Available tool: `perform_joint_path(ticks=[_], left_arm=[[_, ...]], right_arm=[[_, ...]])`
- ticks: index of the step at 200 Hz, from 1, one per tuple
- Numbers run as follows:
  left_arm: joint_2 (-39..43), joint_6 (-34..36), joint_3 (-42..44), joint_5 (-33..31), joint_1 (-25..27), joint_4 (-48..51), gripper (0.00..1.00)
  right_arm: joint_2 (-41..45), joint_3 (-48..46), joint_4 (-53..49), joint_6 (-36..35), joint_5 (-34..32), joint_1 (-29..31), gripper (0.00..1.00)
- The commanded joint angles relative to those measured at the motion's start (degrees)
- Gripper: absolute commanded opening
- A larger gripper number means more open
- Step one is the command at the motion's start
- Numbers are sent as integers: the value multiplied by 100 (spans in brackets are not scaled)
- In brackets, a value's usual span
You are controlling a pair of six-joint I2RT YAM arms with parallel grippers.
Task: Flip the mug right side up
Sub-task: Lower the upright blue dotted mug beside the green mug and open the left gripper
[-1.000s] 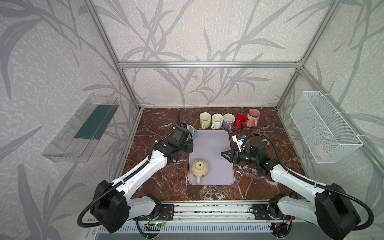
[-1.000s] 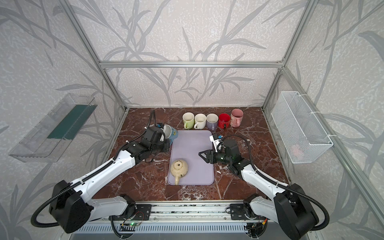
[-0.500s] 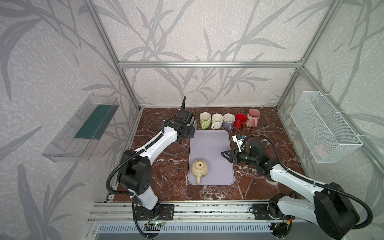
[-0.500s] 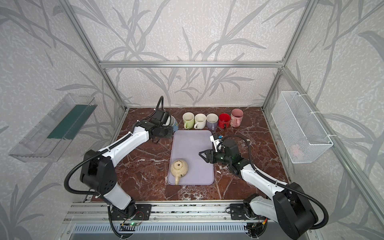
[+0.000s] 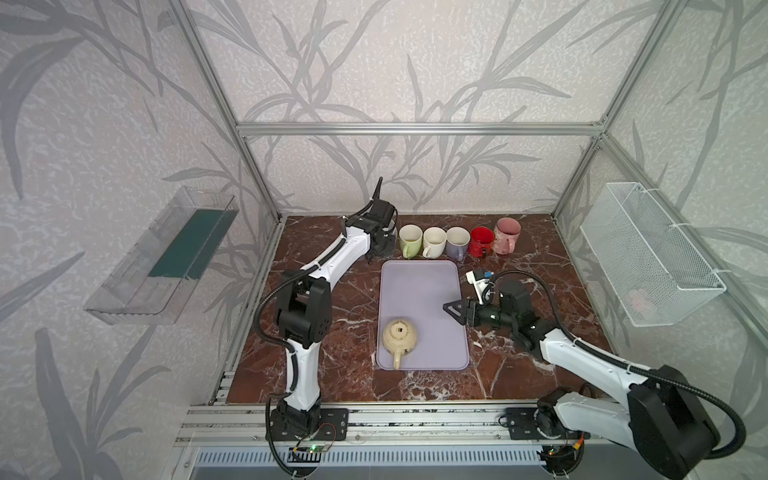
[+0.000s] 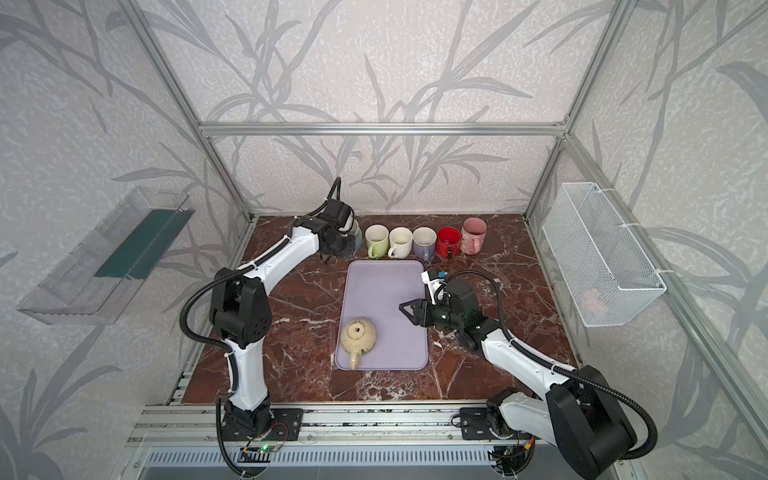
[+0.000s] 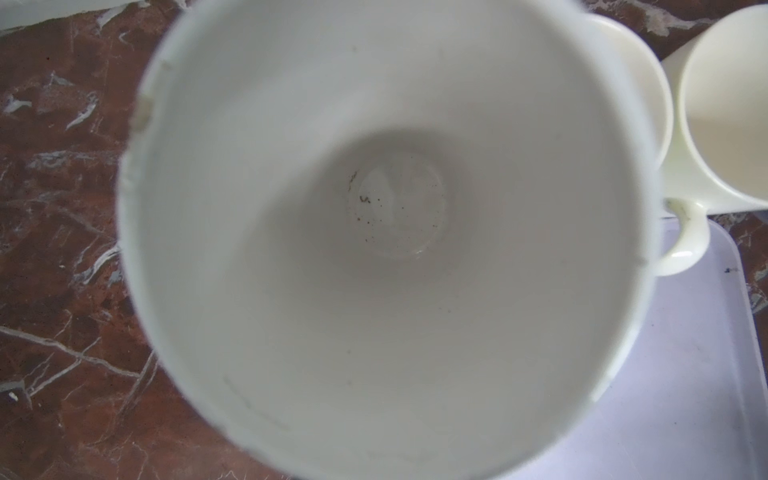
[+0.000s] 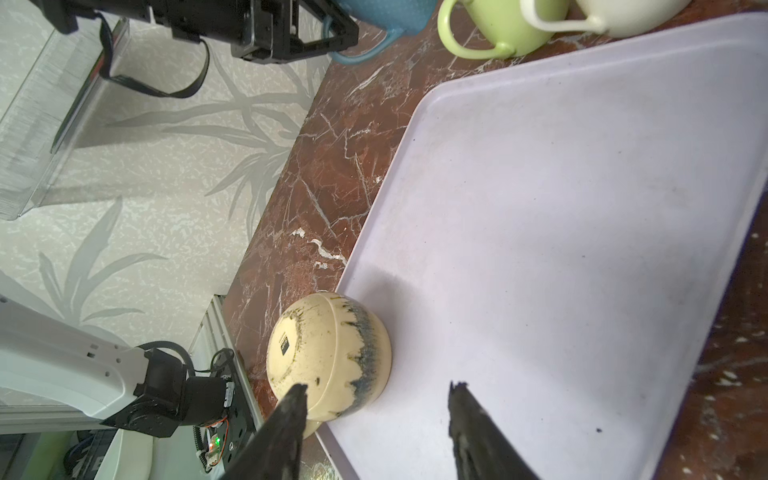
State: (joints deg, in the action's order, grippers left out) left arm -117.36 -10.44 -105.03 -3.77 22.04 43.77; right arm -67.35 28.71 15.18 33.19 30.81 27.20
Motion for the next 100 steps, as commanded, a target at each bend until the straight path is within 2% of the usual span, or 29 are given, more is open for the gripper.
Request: perform_joint_path(ticks=[1,54,100], left_arm=[[-258,207,-581,-105,-46,404,0],[-807,113,-1212,128,-109,836,0],[-1093,77,-1389,184,-104,983,0]], right_arm=[[-4,-50,154,21,-66,5,54],[-94,-44,187,30,-81,13,54],[-88,-41,162,12,-110,8,53]])
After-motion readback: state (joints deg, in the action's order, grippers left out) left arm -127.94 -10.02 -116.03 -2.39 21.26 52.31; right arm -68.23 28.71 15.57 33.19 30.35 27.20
